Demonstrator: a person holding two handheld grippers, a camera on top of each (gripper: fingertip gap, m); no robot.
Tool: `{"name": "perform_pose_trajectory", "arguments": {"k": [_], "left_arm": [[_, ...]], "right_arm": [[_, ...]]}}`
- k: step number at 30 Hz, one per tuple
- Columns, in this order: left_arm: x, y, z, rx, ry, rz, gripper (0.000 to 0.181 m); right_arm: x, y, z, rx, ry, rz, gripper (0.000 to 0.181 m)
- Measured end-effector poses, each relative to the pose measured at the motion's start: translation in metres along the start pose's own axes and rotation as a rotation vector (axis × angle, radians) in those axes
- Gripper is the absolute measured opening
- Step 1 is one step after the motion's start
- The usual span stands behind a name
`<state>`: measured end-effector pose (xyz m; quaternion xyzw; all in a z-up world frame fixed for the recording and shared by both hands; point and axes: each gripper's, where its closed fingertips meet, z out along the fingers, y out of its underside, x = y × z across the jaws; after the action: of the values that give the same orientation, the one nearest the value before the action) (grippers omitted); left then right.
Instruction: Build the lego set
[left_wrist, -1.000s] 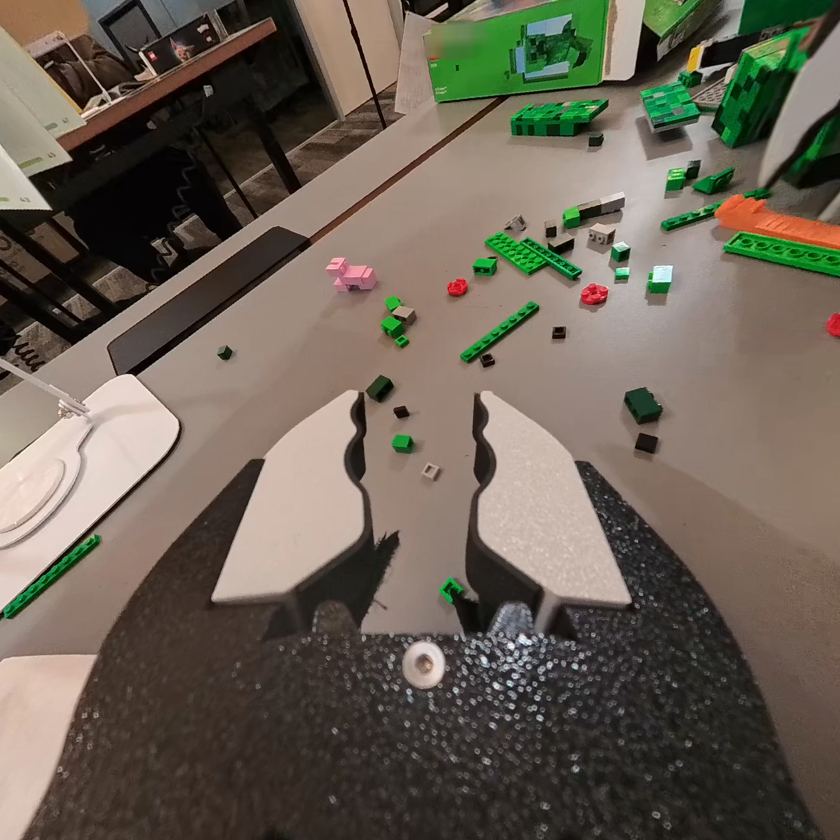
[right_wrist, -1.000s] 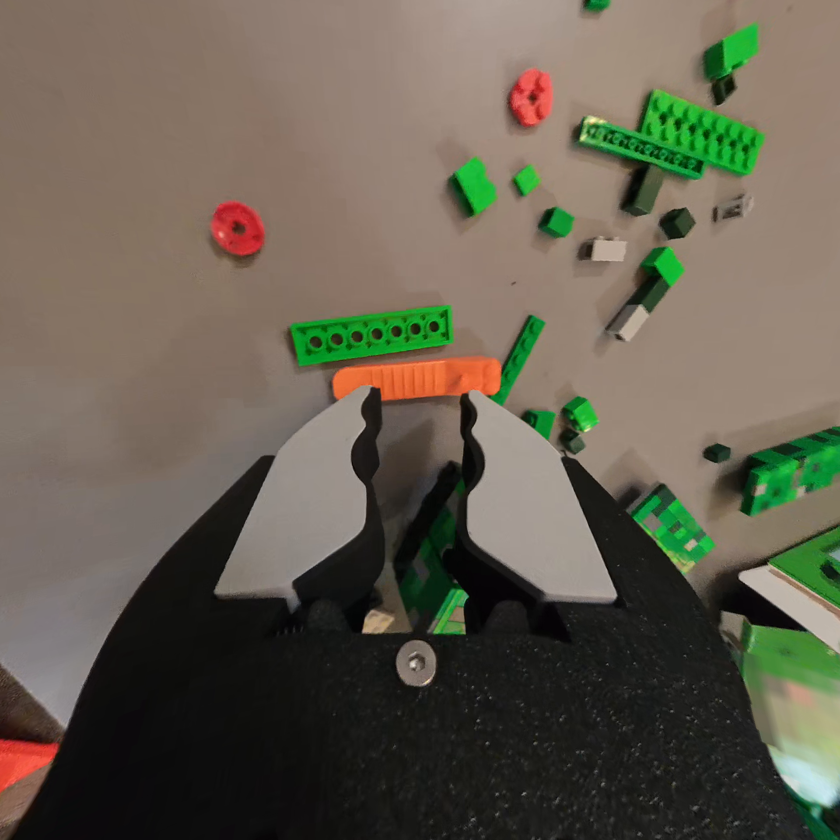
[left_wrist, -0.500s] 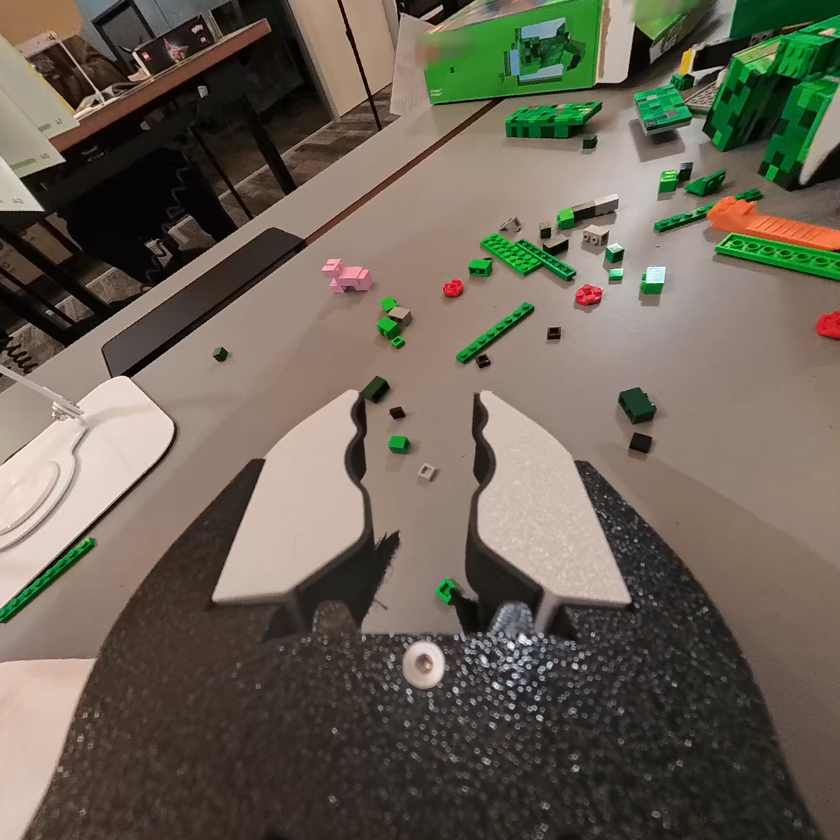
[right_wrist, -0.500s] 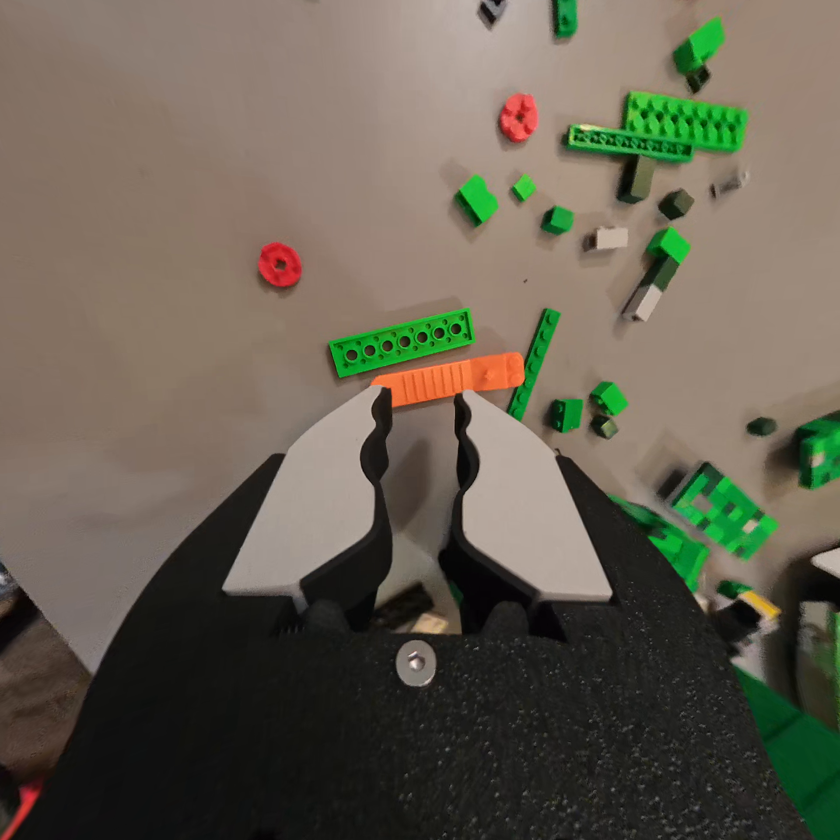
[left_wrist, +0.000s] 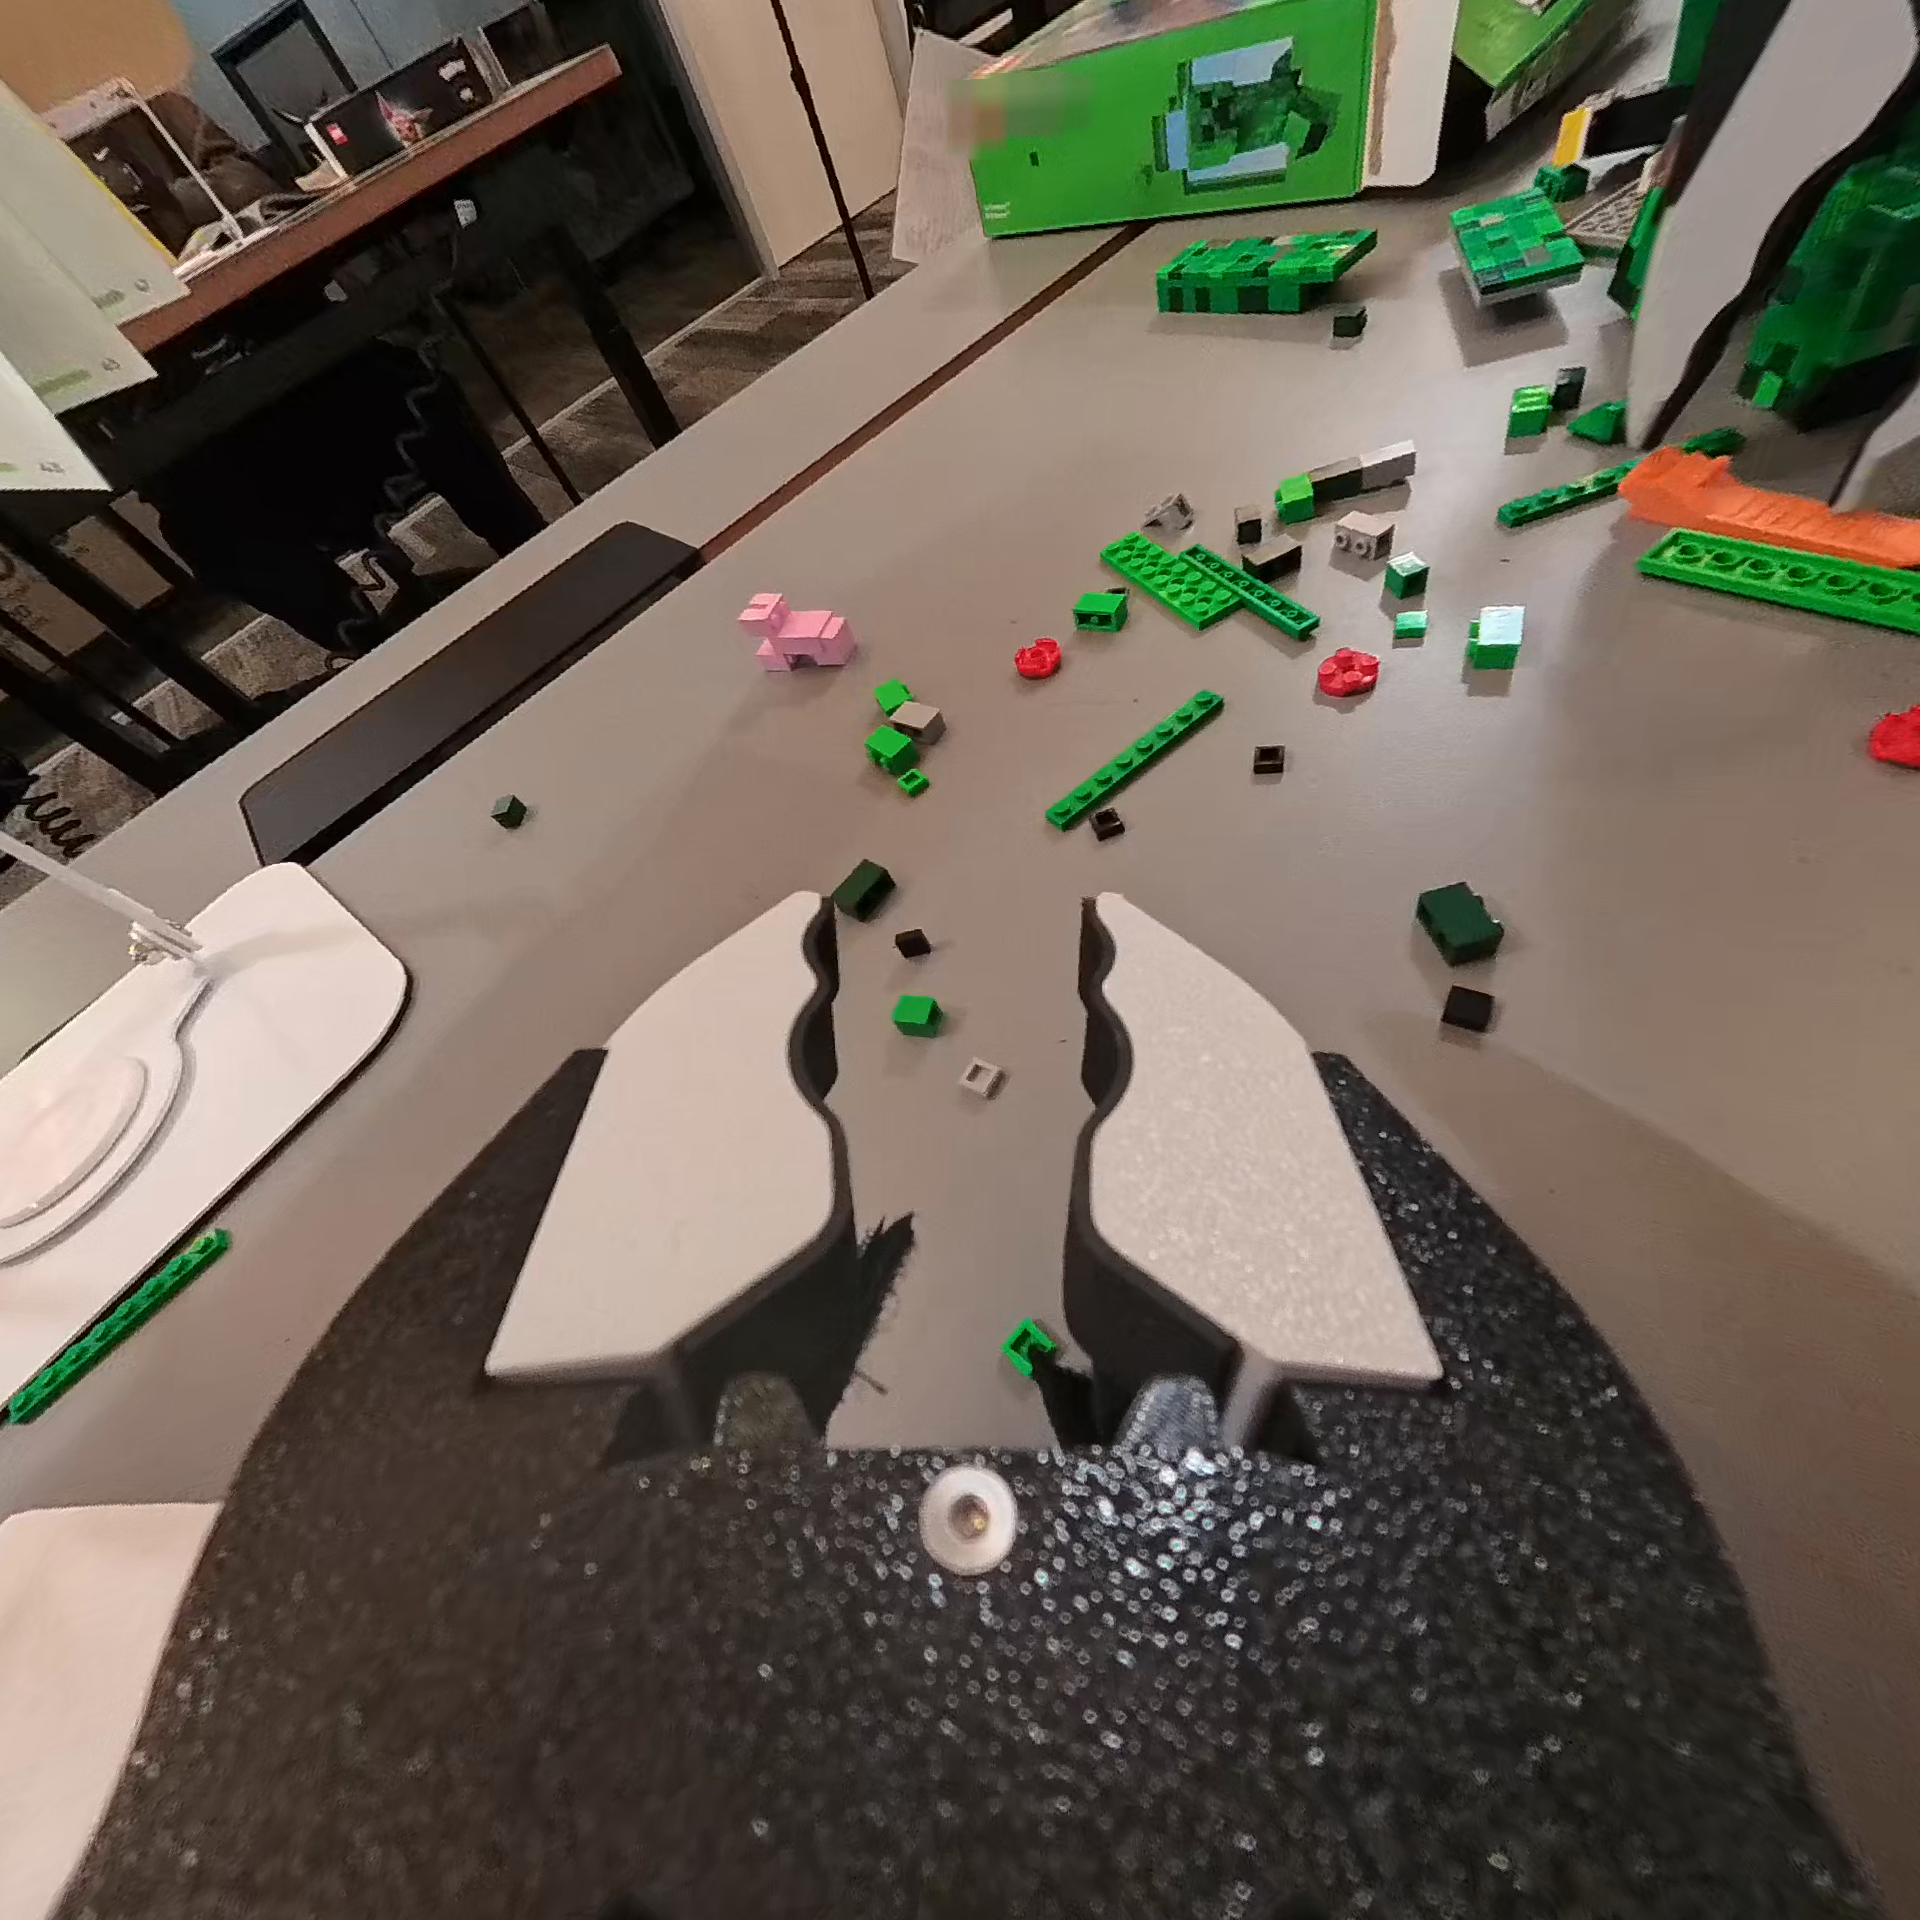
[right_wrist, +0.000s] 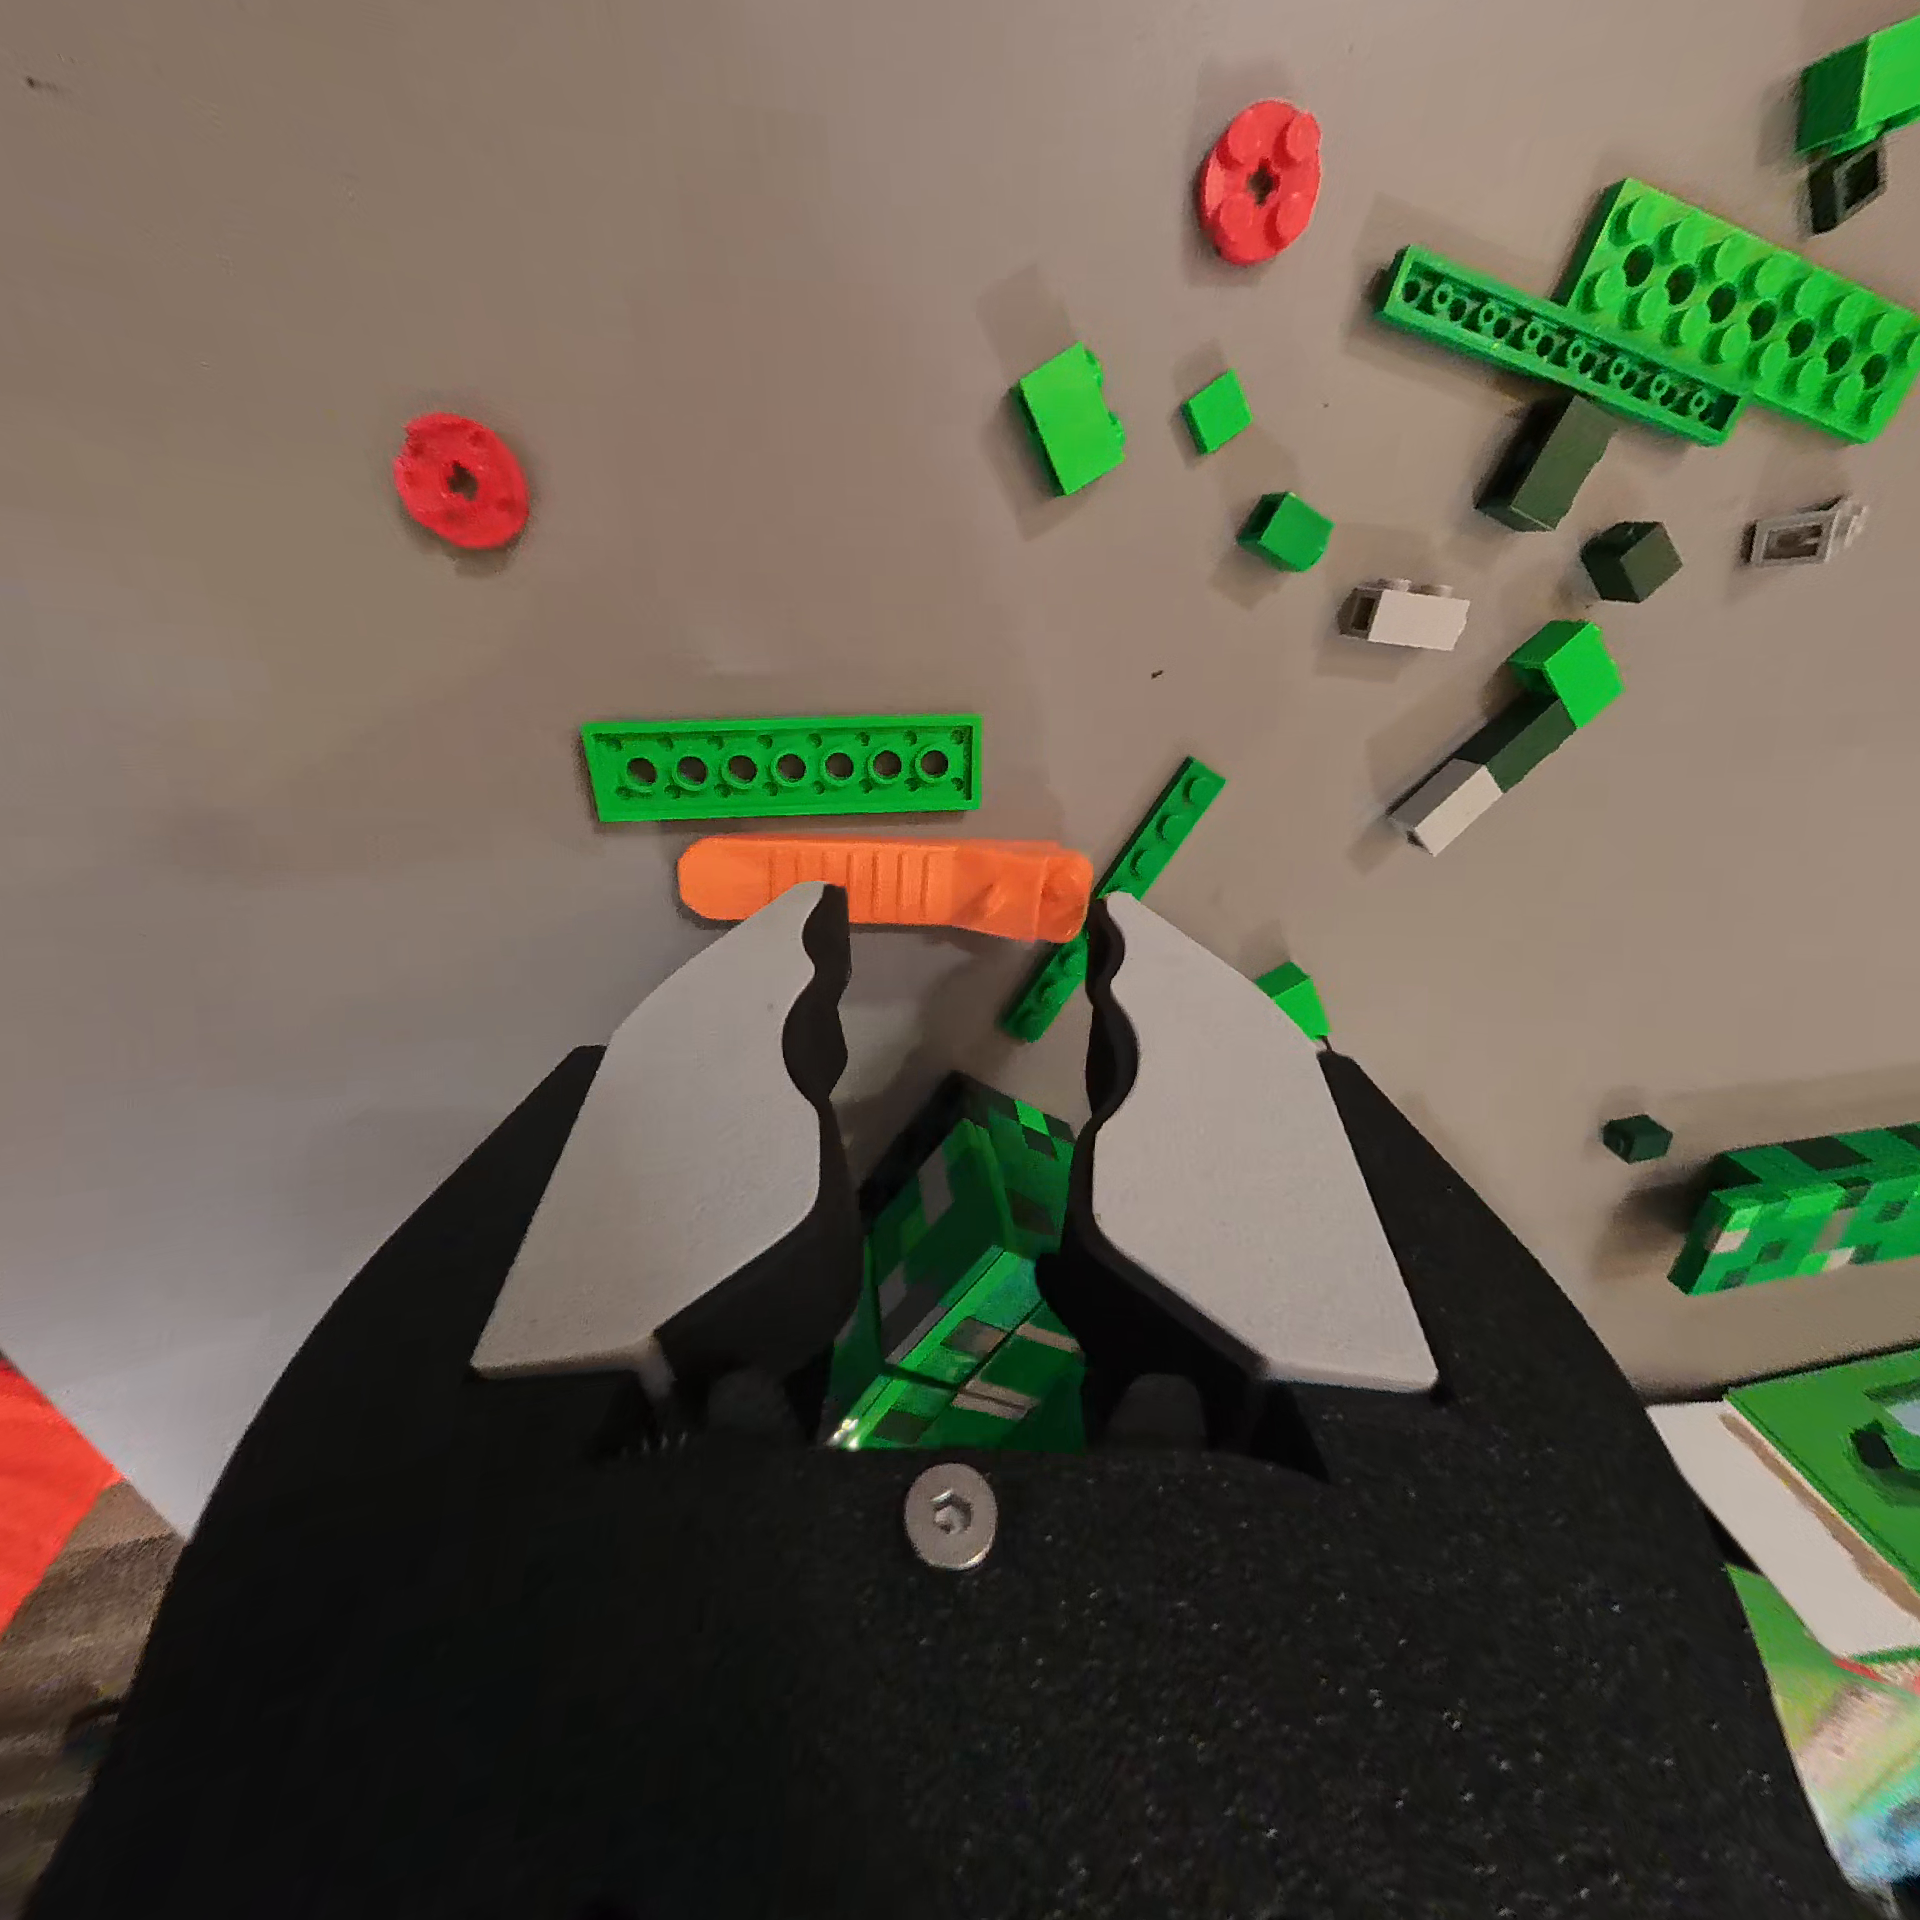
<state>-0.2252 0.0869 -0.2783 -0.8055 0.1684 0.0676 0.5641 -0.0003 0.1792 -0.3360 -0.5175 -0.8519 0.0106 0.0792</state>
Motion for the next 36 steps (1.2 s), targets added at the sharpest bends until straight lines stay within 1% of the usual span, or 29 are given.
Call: {"name": "perform_pose_trajectory", "arguments": {"k": [12, 16, 21, 27, 32, 36], "left_arm": [[0.001, 0.001, 0.001, -0.009, 0.000, 0.008, 0.044], [0.000, 0.001, 0.000, -0.007, -0.006, 0.011, 0.044], [-0.011, 0.000, -0.003, 0.001, -0.039, -0.006, 0.044], [-0.022, -0.001, -0.008, 0.018, -0.058, -0.056, 0.044], [-0.021, -0.001, -0.008, 0.018, -0.058, -0.051, 0.044], [-0.019, -0.002, -0.008, 0.021, -0.054, -0.041, 0.044]], "right_arm": [[0.000, -0.002, 0.003, 0.003, -0.043, 0.004, 0.041], [0.000, -0.008, 0.004, 0.037, -0.039, 0.027, 0.041], [0.000, -0.024, 0.005, 0.080, -0.020, 0.063, 0.041], [0.021, -0.045, 0.009, 0.100, 0.049, 0.204, 0.040], [0.041, -0.059, 0.012, 0.102, 0.079, 0.335, 0.040], [0.055, -0.074, 0.016, 0.114, 0.090, 0.378, 0.040]]}}
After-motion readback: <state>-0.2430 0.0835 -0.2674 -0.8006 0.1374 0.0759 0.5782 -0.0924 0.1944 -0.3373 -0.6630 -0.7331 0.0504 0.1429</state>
